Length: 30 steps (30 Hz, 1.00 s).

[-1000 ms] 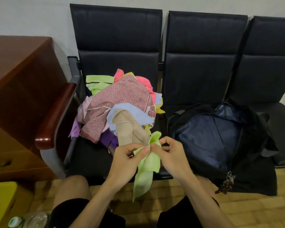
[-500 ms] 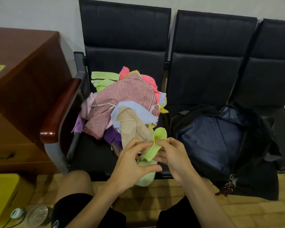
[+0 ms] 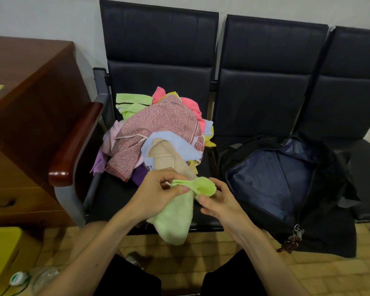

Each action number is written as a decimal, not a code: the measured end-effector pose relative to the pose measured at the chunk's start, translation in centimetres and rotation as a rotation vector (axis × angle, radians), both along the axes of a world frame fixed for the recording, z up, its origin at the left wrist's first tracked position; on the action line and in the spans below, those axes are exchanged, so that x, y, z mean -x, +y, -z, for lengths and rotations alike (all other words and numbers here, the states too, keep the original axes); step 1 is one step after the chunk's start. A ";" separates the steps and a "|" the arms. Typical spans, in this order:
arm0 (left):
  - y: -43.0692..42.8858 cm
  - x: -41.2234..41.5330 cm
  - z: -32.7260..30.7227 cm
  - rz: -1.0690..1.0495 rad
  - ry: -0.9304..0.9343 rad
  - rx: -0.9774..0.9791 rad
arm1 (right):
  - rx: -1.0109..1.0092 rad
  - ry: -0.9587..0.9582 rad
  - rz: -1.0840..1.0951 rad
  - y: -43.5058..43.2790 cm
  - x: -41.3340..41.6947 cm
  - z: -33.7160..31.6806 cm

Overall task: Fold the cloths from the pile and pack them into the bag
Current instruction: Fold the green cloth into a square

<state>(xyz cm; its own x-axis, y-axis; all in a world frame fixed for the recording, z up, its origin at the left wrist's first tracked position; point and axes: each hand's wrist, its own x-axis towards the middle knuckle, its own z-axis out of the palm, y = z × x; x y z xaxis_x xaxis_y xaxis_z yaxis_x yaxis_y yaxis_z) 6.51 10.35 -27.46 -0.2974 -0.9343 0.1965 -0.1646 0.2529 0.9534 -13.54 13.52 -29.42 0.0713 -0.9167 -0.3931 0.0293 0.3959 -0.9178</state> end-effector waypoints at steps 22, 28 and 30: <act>0.1 -1.2 -1.2 0.110 0.407 -0.341 | 0.351 0.043 0.017 -0.7 0.8 -4.6; -0.2 1.8 -2.1 -0.016 0.406 -0.372 | 0.193 -0.334 0.126 -0.5 0.2 -4.5; -0.4 2.2 -1.9 -0.065 0.381 -0.380 | 0.027 -0.425 0.075 0.7 -0.7 -2.5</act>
